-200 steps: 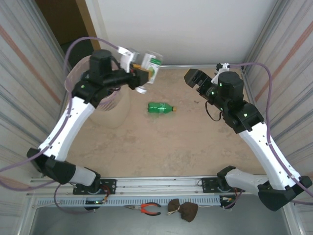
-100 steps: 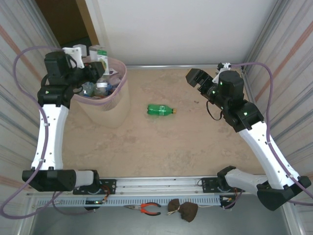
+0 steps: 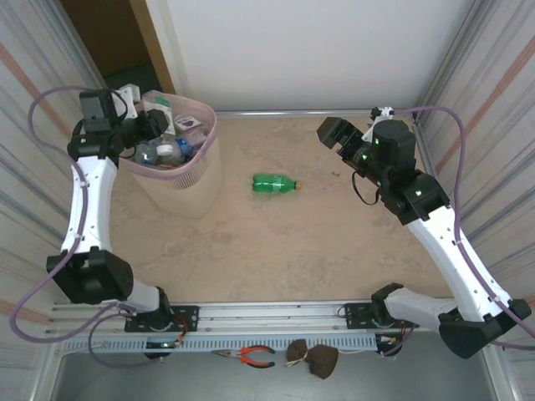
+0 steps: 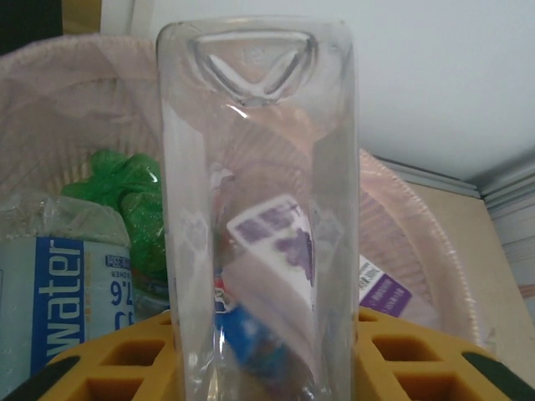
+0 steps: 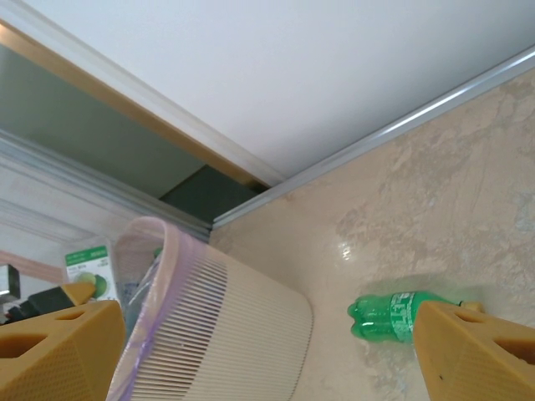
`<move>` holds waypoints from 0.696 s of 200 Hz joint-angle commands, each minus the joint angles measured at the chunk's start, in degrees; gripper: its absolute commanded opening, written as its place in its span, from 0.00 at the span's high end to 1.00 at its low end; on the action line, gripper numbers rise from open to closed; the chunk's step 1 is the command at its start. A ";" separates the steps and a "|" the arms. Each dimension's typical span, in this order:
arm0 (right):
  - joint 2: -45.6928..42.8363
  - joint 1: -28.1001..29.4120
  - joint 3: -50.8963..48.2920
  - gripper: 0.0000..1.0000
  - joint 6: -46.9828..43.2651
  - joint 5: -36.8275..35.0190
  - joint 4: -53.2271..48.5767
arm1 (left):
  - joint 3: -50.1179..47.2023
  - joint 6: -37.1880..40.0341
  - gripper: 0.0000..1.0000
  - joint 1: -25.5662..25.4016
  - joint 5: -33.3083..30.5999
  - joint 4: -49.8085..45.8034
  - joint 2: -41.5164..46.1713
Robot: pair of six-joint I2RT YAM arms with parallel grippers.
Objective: Put the plastic bottles in the bin
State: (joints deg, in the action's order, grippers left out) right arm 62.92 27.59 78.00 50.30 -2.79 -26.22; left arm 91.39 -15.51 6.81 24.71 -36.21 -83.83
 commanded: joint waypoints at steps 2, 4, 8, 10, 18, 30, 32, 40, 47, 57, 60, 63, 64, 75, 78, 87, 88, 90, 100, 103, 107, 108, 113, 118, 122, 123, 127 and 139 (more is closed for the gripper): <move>-0.42 -0.52 -0.43 0.12 -0.47 0.47 -0.20 | -0.25 0.21 0.78 0.49 -1.32 -0.18 -1.01; -0.42 -0.52 -0.42 0.12 -0.40 0.45 -0.18 | -0.27 0.21 0.78 0.49 -1.48 -0.18 -1.12; -0.47 -0.52 -0.47 0.12 -0.38 0.45 -0.15 | -0.42 0.21 0.77 0.46 -1.85 -0.30 -1.35; -0.48 -0.52 -0.54 0.12 -0.38 0.47 -0.17 | -0.49 0.30 0.77 0.48 -2.03 -0.39 -1.47; -0.48 -0.54 -0.56 0.12 -0.30 0.50 -0.08 | -0.67 0.26 0.76 0.47 -3.11 -0.75 -1.76; -0.53 -0.50 -0.65 0.12 -0.12 0.44 -0.13 | -1.02 0.24 0.75 0.49 -4.65 -1.39 -2.12; -0.58 -0.52 -0.65 0.12 -0.12 0.46 -0.08 | -1.04 0.33 0.74 0.49 -4.73 -1.49 -2.17; -0.62 -0.46 -0.67 0.12 -0.06 0.59 -0.18 | -1.22 0.28 0.71 0.49 -4.97 -1.83 -2.28; -0.66 -0.44 -0.65 0.12 -0.12 0.55 -0.28 | -1.15 0.22 0.68 0.49 -4.81 -2.22 -2.17; -0.78 -0.44 -0.75 0.12 -0.20 0.43 -0.39 | -1.21 -0.10 0.65 0.49 -4.59 -2.46 -1.84; -0.84 -0.48 -0.74 0.12 -0.18 0.42 -0.45 | -1.22 -0.13 0.64 0.49 -4.56 -2.54 -1.78; -0.82 -0.52 -0.75 0.12 -0.20 0.41 -0.45 | -1.17 -0.21 0.63 0.46 -4.47 -2.62 -1.59; -0.84 -0.52 -0.79 0.12 -0.20 0.37 -0.43 | -1.15 -0.26 0.62 0.48 -4.44 -2.63 -1.55; -0.89 -0.52 -0.83 0.12 -0.16 0.30 -0.41 | -1.11 -0.40 0.57 0.48 -4.34 -2.89 -0.72; -1.00 -0.52 -0.83 0.12 -0.12 0.29 -0.41 | -0.99 -0.48 0.55 0.49 -4.33 -2.95 -0.41; -1.00 -0.52 -0.86 0.12 -0.11 0.39 -0.38 | -1.04 -0.67 0.47 0.50 -4.47 -3.21 0.40; -1.02 -0.52 -0.84 0.12 -0.07 0.40 -0.35 | -1.04 -0.76 0.47 0.49 -4.48 -3.23 0.50; -1.08 -0.46 -0.83 0.12 -0.11 0.41 -0.33 | -1.00 -0.82 0.45 0.49 -4.49 -3.29 0.69; -1.21 -0.50 -0.87 0.12 -0.12 0.34 -0.33 | -0.87 -0.93 0.42 0.49 -4.54 -3.52 1.77; -1.17 -0.44 -0.84 0.12 -0.10 0.37 -0.39 | -0.87 -0.93 0.41 0.48 -4.58 -3.52 2.06; -1.20 -0.51 -0.83 0.12 -0.11 0.38 -0.40 | -0.87 -1.09 0.40 0.42 -4.58 -3.52 2.51; -1.21 -0.52 -0.83 0.12 -0.07 0.40 -0.36 | -0.87 -1.05 0.40 0.45 -4.58 -3.52 2.61; -1.26 -0.52 -0.83 0.12 -0.11 0.37 -0.38 | -0.79 -1.19 0.39 0.48 -4.58 -3.53 3.12; -1.29 -0.49 -0.83 0.12 -0.15 0.38 -0.41 | -0.62 -1.24 0.37 0.43 -4.69 -3.52 3.59; -1.29 -0.54 -0.83 0.12 -0.19 0.37 -0.46 | -0.54 -1.21 0.36 0.37 -4.78 -3.60 3.86; -1.30 -0.53 -0.83 0.12 -0.20 0.39 -0.39 | -0.48 -1.20 0.36 0.43 -4.77 -3.60 3.95; -1.30 -0.52 -0.89 0.12 -0.20 0.40 -0.39 | -0.28 -1.19 0.34 0.44 -4.84 -3.68 4.17; -1.34 -0.52 -0.90 0.12 -0.16 0.35 -0.38 | 0.53 -0.99 0.33 0.40 -4.83 -4.02 4.64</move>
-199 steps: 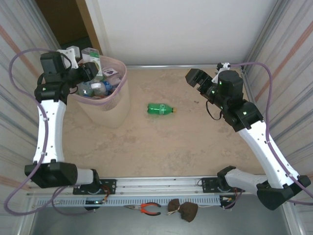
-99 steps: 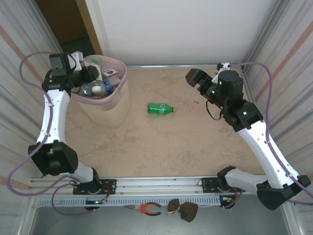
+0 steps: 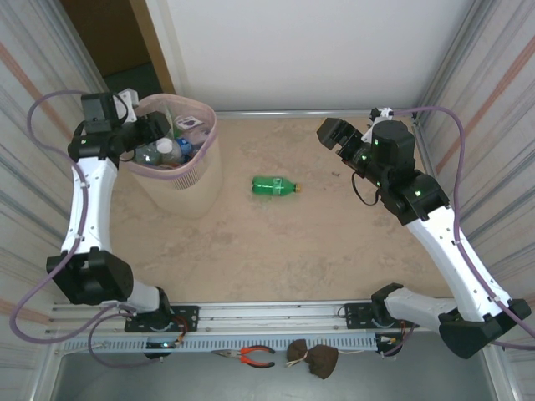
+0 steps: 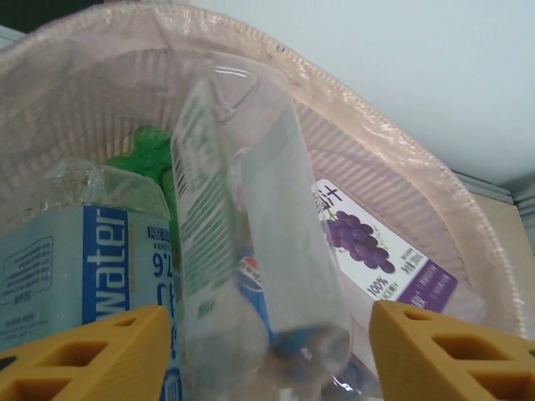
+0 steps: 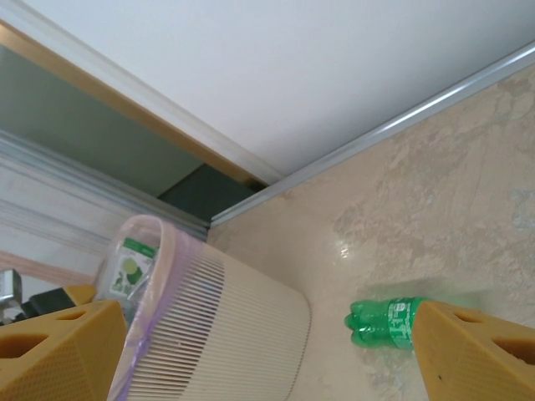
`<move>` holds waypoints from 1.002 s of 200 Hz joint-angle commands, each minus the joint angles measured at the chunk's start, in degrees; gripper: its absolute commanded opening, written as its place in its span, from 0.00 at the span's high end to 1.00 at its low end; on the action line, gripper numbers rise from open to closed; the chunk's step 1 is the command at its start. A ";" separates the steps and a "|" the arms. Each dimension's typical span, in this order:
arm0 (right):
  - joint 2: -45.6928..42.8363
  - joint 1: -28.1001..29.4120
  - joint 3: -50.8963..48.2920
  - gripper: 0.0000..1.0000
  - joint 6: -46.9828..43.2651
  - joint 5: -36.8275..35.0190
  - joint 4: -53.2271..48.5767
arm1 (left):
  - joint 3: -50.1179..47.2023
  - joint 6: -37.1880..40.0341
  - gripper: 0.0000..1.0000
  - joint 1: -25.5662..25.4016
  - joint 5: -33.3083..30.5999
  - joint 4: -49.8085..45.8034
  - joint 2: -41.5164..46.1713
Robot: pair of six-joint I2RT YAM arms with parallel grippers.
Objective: Put the plastic bottles in the bin
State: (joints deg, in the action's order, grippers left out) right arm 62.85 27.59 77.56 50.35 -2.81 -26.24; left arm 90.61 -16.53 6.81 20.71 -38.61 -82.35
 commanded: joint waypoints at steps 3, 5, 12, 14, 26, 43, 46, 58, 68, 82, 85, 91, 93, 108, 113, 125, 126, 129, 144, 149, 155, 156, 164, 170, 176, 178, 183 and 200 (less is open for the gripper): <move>-1.31 -0.52 -0.43 0.12 -0.20 0.41 -0.31 | 1.51 0.09 0.33 0.38 -0.87 -1.71 3.22; -1.32 -0.52 -0.45 0.12 -0.24 0.38 -0.37 | 1.66 0.14 0.33 0.37 -0.85 -1.73 3.30; -1.28 -0.51 -0.52 0.12 -0.25 0.43 -0.35 | 2.17 0.43 0.33 0.35 -0.72 -1.73 3.33; -1.29 -0.52 -0.47 0.12 -0.25 0.41 -0.38 | 2.31 0.45 0.33 0.39 -0.64 -1.73 3.33; -1.40 -0.51 -0.57 0.12 -0.17 0.43 -0.31 | 3.20 0.70 0.35 0.40 0.01 -1.44 3.13; -1.50 -0.54 -0.74 0.12 -0.11 0.35 -0.28 | 5.00 1.30 0.43 0.22 2.11 -1.12 1.78; -1.57 -0.53 -0.74 0.12 -0.09 0.31 -0.15 | 5.49 1.39 0.45 0.08 2.45 -1.23 1.38; -1.59 -0.52 -0.85 0.12 -0.16 0.31 -0.05 | 7.59 2.26 0.50 -0.76 3.18 -1.81 -0.21; -1.57 -0.56 -0.84 0.12 -0.15 0.26 -0.13 | 9.39 3.07 0.55 -1.80 3.17 -2.60 -1.79; -1.76 -0.54 -0.83 0.12 -0.07 0.26 -0.21 | 11.52 3.95 0.59 -2.85 2.53 -3.72 -4.16; -1.76 -0.52 -0.87 0.12 -0.05 0.22 -0.14 | 12.04 4.16 0.59 -3.01 2.21 -4.02 -4.73; -1.81 -0.52 -0.92 0.12 -0.07 0.18 -0.13 | 12.95 4.39 0.59 -3.26 1.62 -4.56 -5.82; -1.84 -0.52 -0.92 0.12 -0.07 0.17 -0.13 | 13.13 4.58 0.59 -3.22 1.31 -4.83 -6.14; -2.02 -0.48 -0.92 0.12 -0.05 -0.08 -0.35 | 15.53 6.05 0.64 -3.63 -2.96 -7.06 -8.77; -2.07 -0.47 -0.99 0.12 -0.06 -0.01 -0.48 | 16.24 6.42 0.65 -3.52 -4.24 -7.98 -9.51; -2.16 -0.52 -1.04 0.12 -0.07 -0.19 -0.65 | 17.40 7.26 0.69 -3.46 -6.39 -9.11 -11.00; -2.18 -0.44 -1.02 0.12 -0.07 -0.18 -0.65 | 17.49 7.37 0.69 -3.46 -6.48 -9.15 -11.17; -2.27 -0.47 -1.04 0.12 -0.07 -0.27 -0.71 | 17.77 7.53 0.70 -3.46 -7.08 -9.53 -11.50; -2.52 -0.52 -1.28 0.12 -0.04 -0.47 -0.82 | 18.52 8.19 0.77 -3.41 -9.05 -10.88 -12.83; -2.60 -0.50 -1.43 0.12 -0.07 -0.52 -0.78 | 18.63 8.26 0.78 -3.44 -9.89 -11.26 -13.08; -2.64 -0.52 -1.51 0.12 0.00 -0.53 -0.67 | 18.56 8.52 0.79 -3.47 -10.71 -11.50 -13.27; -2.64 -0.52 -1.52 0.12 0.01 -0.53 -0.66 | 18.51 8.53 0.79 -3.47 -10.83 -11.49 -13.27; -2.60 -0.53 -1.59 0.12 0.06 -0.53 -0.74 | 17.81 8.62 0.80 -3.42 -11.35 -11.28 -13.38; -2.64 -0.46 -1.65 0.12 0.10 -0.56 -0.60 | 17.37 8.62 0.80 -3.27 -11.08 -11.13 -13.61; -2.56 -0.44 -1.62 0.12 0.10 -0.55 -0.65 | 17.20 8.54 0.81 -3.14 -10.27 -11.04 -13.96; -2.56 -0.50 -1.64 0.12 0.12 -0.47 -0.61 | 17.15 8.54 0.81 -3.14 -10.09 -11.05 -14.22; -2.50 -0.52 -1.67 0.12 0.16 -0.44 -0.53 | 17.23 8.54 0.81 -3.12 -9.44 -11.28 -14.62; -2.29 -0.52 -1.71 0.12 0.20 -0.11 -0.51 | 16.88 7.93 0.82 -3.19 -7.07 -11.58 -16.00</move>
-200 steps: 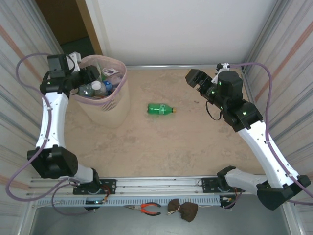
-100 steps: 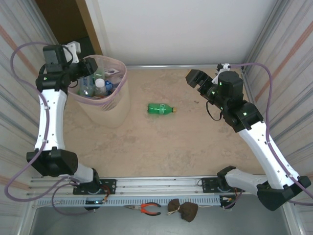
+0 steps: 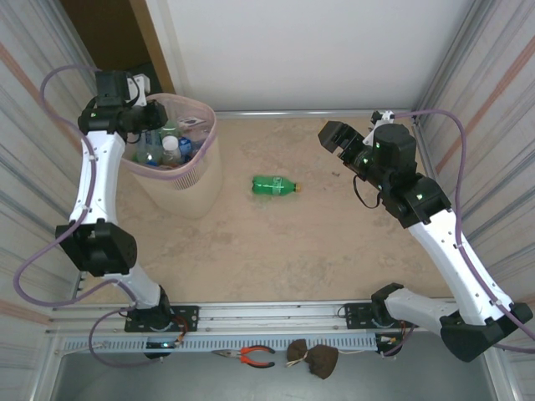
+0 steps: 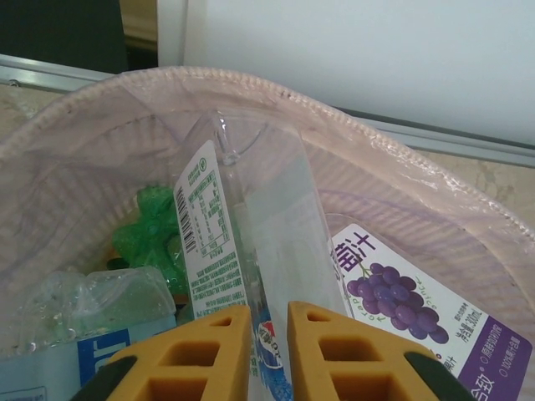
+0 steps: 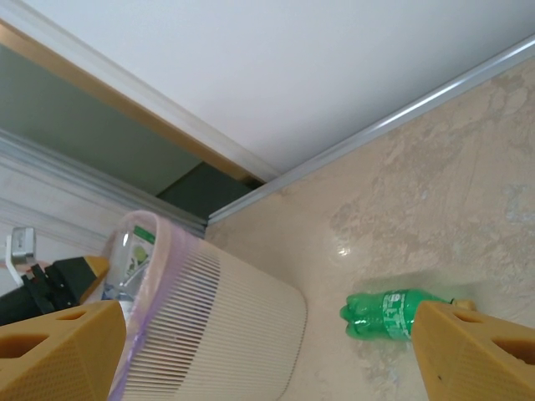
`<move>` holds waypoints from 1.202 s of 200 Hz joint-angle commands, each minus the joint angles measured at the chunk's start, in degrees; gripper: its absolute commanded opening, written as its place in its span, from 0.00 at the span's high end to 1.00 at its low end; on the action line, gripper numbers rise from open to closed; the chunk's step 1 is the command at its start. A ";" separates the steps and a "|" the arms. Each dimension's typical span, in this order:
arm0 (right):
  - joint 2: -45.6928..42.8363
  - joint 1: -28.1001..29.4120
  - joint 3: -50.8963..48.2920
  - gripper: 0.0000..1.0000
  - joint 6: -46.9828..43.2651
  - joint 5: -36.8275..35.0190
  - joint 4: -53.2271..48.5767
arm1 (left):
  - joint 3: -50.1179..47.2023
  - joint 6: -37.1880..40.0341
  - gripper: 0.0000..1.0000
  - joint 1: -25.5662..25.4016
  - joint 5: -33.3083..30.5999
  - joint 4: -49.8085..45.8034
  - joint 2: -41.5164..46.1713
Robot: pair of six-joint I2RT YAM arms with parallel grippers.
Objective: Put the plastic bottles in the bin
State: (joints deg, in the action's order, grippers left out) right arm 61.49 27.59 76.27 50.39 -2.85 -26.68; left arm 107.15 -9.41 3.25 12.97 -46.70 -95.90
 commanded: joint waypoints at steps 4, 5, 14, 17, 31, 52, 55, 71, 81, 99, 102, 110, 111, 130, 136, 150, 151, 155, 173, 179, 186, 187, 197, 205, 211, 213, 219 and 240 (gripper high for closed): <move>-0.89 -0.57 -0.46 0.12 0.21 -0.05 0.02 | 0.13 0.75 0.83 0.34 1.06 -3.41 -2.69; -0.92 -0.55 -0.44 0.13 0.22 -0.05 0.03 | 0.10 0.73 0.83 0.26 1.17 -3.41 -2.75; -0.90 -0.45 -0.42 0.13 0.23 0.04 0.02 | -0.10 0.66 0.85 -0.03 1.38 -3.48 -3.37; -0.92 -0.49 -0.46 0.13 0.23 0.00 0.09 | -0.18 0.69 0.85 -0.15 1.51 -3.51 -3.59; -1.02 -0.50 -0.59 0.13 0.24 -0.03 0.00 | -0.83 0.67 0.85 -0.57 1.99 -3.49 -4.07; -1.11 -0.55 -0.78 0.13 0.28 -0.31 0.06 | -2.63 -0.16 0.85 -1.04 4.02 -2.49 -3.73; -1.12 -0.57 -0.78 0.13 0.28 -0.28 0.08 | -2.86 -0.40 0.85 -1.12 4.46 -2.32 -3.63; -1.11 -0.52 -0.78 0.13 0.31 -0.22 0.13 | -4.42 -1.39 0.85 -1.18 6.60 -0.91 -2.43; -1.11 -0.52 -0.86 0.13 0.36 -0.14 0.13 | -5.47 -2.09 0.85 -1.22 7.68 0.44 -1.34; -1.16 -0.52 -0.73 0.13 0.41 -0.05 0.30 | -5.82 -2.31 0.85 -1.22 7.83 0.72 -0.17; -1.12 -0.52 -0.78 0.13 0.41 -0.11 0.30 | -5.82 -2.33 0.85 -1.27 7.58 0.59 -0.04; -1.11 -0.52 -0.84 0.13 0.36 -0.05 0.26 | -5.77 -2.28 0.85 -1.30 6.86 0.23 0.54; -1.11 -0.52 -0.80 0.13 0.34 -0.09 0.24 | -5.79 -2.23 0.85 -1.31 6.79 0.22 0.62; -1.16 -0.52 -0.82 0.13 0.34 -0.11 0.16 | -5.15 -2.03 0.85 -1.26 6.34 0.14 2.14; -1.11 -0.52 -0.84 0.13 0.33 -0.09 0.19 | -4.68 -2.02 0.85 -1.22 6.45 -0.06 2.60; -1.03 -0.52 -0.86 0.13 0.39 -0.05 0.23 | -3.45 -1.93 0.83 -1.29 6.80 -0.57 3.35; -1.03 -0.52 -0.81 0.13 0.40 -0.05 0.27 | -3.36 -1.88 0.83 -1.30 6.80 -0.58 3.39; -1.03 -0.52 -0.84 0.13 0.34 -0.05 0.31 | -3.02 -1.82 0.81 -1.28 6.74 -0.91 3.55; -0.92 -0.52 -0.77 0.13 0.37 -0.11 0.40 | -2.07 -1.17 0.75 -1.24 5.56 -2.25 4.45; -0.85 -0.52 -0.86 0.13 0.38 -0.05 0.39 | -1.95 -0.99 0.75 -1.27 5.38 -2.56 4.74; -0.83 -0.52 -0.86 0.13 0.27 -0.13 0.35 | -1.86 -0.90 0.75 -1.24 5.27 -2.78 5.17; -0.80 -0.52 -0.86 0.13 0.25 -0.13 0.33 | -1.86 -0.88 0.75 -1.23 5.34 -2.87 5.23; -0.47 -0.52 -0.85 0.13 0.10 -0.18 0.17 | -1.86 -0.96 0.75 -1.27 5.83 -3.03 5.85; -0.17 -0.52 -0.73 0.13 -0.10 -0.15 0.08 | -1.95 -1.05 0.75 -1.30 6.38 -3.00 6.38; 0.01 -0.57 -0.55 0.13 -0.48 -0.18 -0.04 | -2.03 -1.05 0.75 -1.36 6.60 -3.00 6.79; 0.20 -0.54 -0.59 0.13 -0.60 -0.15 -0.17 | -1.99 -0.98 0.75 -1.33 6.69 -3.04 6.98; 0.52 -0.52 -0.44 0.13 -1.09 -0.18 -0.26 | -1.96 -0.94 0.75 -1.47 6.88 -3.20 7.32; 1.89 -0.61 -0.64 0.12 -5.30 1.27 0.16 | -2.38 -0.61 0.75 -1.55 7.38 -3.51 8.97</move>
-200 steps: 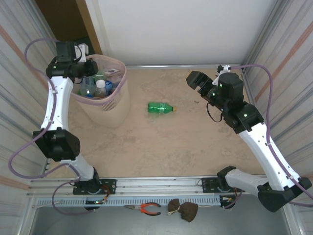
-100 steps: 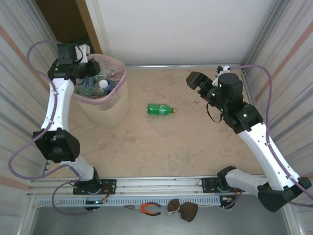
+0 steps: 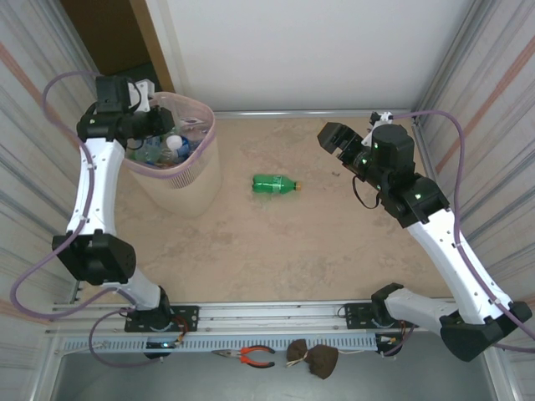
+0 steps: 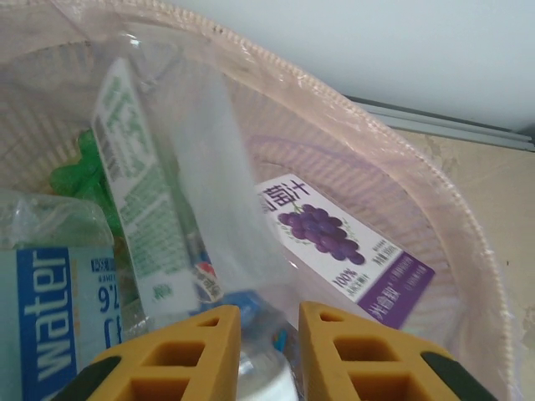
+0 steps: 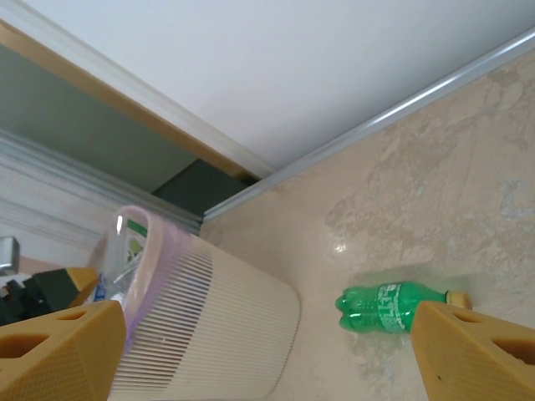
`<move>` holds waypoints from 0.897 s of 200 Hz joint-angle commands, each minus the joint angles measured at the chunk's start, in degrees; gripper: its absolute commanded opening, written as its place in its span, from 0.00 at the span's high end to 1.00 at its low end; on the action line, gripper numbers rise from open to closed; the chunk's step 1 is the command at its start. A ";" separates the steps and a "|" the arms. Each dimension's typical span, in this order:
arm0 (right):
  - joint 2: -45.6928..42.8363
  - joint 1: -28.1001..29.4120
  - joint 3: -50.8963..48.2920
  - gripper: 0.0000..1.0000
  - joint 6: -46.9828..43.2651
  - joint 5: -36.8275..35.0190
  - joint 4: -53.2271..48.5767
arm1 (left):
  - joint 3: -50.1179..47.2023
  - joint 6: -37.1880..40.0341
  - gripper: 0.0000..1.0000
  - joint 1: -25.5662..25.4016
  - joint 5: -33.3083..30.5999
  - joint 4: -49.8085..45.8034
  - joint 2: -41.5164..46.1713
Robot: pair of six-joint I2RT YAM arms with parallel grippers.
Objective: Put the plastic bottles in the bin
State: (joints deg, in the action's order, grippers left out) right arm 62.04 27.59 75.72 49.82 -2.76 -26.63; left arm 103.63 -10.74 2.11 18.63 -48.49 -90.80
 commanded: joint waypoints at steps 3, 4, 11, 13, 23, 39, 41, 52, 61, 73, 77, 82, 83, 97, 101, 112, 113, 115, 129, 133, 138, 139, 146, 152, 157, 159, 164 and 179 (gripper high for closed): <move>1.57 -0.61 -0.05 0.12 -5.42 1.31 0.19 | 1.01 0.81 0.75 -0.44 1.75 -1.73 4.13; 1.58 -0.61 -0.05 0.12 -5.69 1.38 0.23 | 0.98 0.85 0.75 -0.44 1.71 -1.71 4.18; 2.25 -0.70 -0.22 0.12 -7.76 1.85 0.34 | 0.68 0.98 0.75 -0.40 1.84 -1.86 4.85; 2.39 -0.70 -0.22 0.12 -8.50 1.94 0.39 | 0.62 1.03 0.75 -0.43 1.82 -1.87 4.98; 3.34 -0.91 -0.55 0.12 -12.36 3.20 0.96 | -0.02 1.16 0.75 -0.43 1.92 -1.87 5.90; 5.06 -1.38 -1.05 0.12 -19.61 5.71 1.90 | -0.98 1.27 0.74 -0.43 2.45 -1.93 7.18; 5.27 -1.44 -1.16 0.12 -20.32 6.07 2.06 | -1.09 1.32 0.74 -0.39 2.48 -1.93 7.36; 6.54 -1.70 -1.62 0.12 -26.69 8.10 2.89 | -1.69 1.42 0.74 -0.41 2.94 -1.95 8.13; 7.63 -1.83 -1.83 0.12 -32.09 9.74 3.29 | -2.28 1.51 0.74 -0.43 3.06 -1.96 8.69; 9.54 -2.28 -2.18 0.12 -38.57 11.77 3.60 | -2.94 1.45 0.73 -0.43 3.33 -1.96 9.55; 10.36 -2.53 -2.25 0.13 -41.10 12.69 3.77 | -3.19 1.47 0.72 -0.44 3.35 -1.88 9.79; 11.31 -3.21 -2.25 0.13 -43.93 14.38 3.82 | -3.60 1.48 0.71 -0.39 3.39 -1.94 10.17; 11.59 -3.27 -2.25 0.13 -44.50 14.86 3.80 | -3.65 1.45 0.71 -0.41 3.37 -1.95 10.23; 14.87 -4.98 -2.22 0.14 -52.34 20.05 3.45 | -4.47 1.47 0.71 -0.38 3.44 -1.88 11.11; 15.91 -5.36 -2.12 0.14 -54.87 21.65 3.16 | -4.75 1.49 0.71 -0.40 3.57 -1.90 11.31; 19.11 -6.45 -1.60 0.15 -61.52 25.55 1.51 | -5.44 1.47 0.71 -0.44 3.79 -1.94 11.90; 19.49 -6.52 -1.49 0.15 -62.09 25.72 1.33 | -5.50 1.45 0.71 -0.44 3.87 -1.95 11.89; 20.15 -6.72 -1.22 0.15 -63.17 26.30 1.01 | -5.65 1.43 0.71 -0.40 3.91 -1.91 11.97; 24.75 -7.76 0.94 0.16 -69.19 29.10 -2.11 | -6.47 1.43 0.71 -0.44 4.16 -1.94 12.64; 26.12 -7.97 1.92 0.17 -70.86 29.70 -3.16 | -6.58 1.42 0.71 -0.41 4.07 -1.91 12.89; 27.72 -8.14 2.74 0.18 -73.39 30.28 -4.48 | -6.86 1.34 0.71 -0.39 4.16 -1.89 13.08; 27.97 -8.11 2.97 0.18 -73.95 30.32 -4.70 | -6.86 1.38 0.71 -0.37 4.15 -1.88 13.10; 29.93 -8.02 3.86 0.19 -77.84 30.92 -5.92 | -7.21 1.34 0.71 -0.40 4.12 -1.85 13.31; 31.31 -7.73 4.20 0.19 -80.85 30.91 -6.55 | -7.51 1.19 0.70 -0.44 4.21 -1.84 13.53; 32.27 -7.47 4.28 0.19 -83.17 30.39 -6.62 | -7.72 1.09 0.70 -0.43 4.34 -1.83 13.64; 32.68 -7.31 4.31 0.20 -84.22 30.22 -6.60 | -7.78 1.12 0.70 -0.37 4.38 -1.79 13.68; 33.62 -7.12 4.27 0.20 -86.17 29.78 -6.39 | -7.91 1.14 0.70 -0.38 4.54 -1.86 13.79; 36.51 -6.94 4.67 0.20 -90.40 29.18 -5.45 | -8.44 0.91 0.70 -0.48 4.88 -1.72 14.07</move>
State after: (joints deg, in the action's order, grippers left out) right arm 95.64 19.90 77.80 -25.34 24.16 -29.95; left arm 96.12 -10.31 2.11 21.69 -49.74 -78.98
